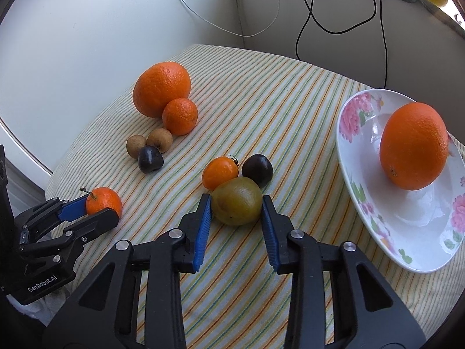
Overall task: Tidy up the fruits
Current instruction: 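Carry the tangerine in the left tool and greenish fruit in the right tool toward the plate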
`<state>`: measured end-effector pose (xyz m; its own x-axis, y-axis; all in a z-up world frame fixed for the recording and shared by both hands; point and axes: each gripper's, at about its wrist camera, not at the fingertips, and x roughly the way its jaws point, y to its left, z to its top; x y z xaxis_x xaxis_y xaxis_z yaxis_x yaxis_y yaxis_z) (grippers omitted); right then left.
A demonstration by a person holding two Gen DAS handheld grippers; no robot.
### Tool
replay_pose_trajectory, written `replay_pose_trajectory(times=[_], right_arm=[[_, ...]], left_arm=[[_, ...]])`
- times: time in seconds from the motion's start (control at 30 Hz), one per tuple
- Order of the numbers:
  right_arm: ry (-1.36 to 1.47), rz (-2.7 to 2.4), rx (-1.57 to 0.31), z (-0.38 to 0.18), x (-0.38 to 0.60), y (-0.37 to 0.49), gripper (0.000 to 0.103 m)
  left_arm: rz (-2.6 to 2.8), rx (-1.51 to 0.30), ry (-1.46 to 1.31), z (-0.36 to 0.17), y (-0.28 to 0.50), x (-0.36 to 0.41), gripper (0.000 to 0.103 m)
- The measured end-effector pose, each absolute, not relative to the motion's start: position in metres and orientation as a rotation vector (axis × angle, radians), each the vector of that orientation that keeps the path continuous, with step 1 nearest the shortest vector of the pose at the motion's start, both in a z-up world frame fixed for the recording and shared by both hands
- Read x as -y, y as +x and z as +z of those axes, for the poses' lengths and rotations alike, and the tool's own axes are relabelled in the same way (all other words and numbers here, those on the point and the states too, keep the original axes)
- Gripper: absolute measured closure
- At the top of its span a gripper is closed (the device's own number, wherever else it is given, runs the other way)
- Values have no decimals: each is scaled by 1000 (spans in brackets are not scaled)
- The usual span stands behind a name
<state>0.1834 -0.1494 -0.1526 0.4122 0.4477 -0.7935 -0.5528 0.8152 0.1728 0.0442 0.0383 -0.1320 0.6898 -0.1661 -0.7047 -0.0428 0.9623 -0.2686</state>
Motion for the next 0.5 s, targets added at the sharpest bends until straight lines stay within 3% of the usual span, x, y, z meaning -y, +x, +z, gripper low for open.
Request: replay_pose_trajectory(times=[0.5], right_arm=[[-89,650,-932,-138,160,172,69]], left_arm=[[-88,-772,-272,-117,41,-33,66]])
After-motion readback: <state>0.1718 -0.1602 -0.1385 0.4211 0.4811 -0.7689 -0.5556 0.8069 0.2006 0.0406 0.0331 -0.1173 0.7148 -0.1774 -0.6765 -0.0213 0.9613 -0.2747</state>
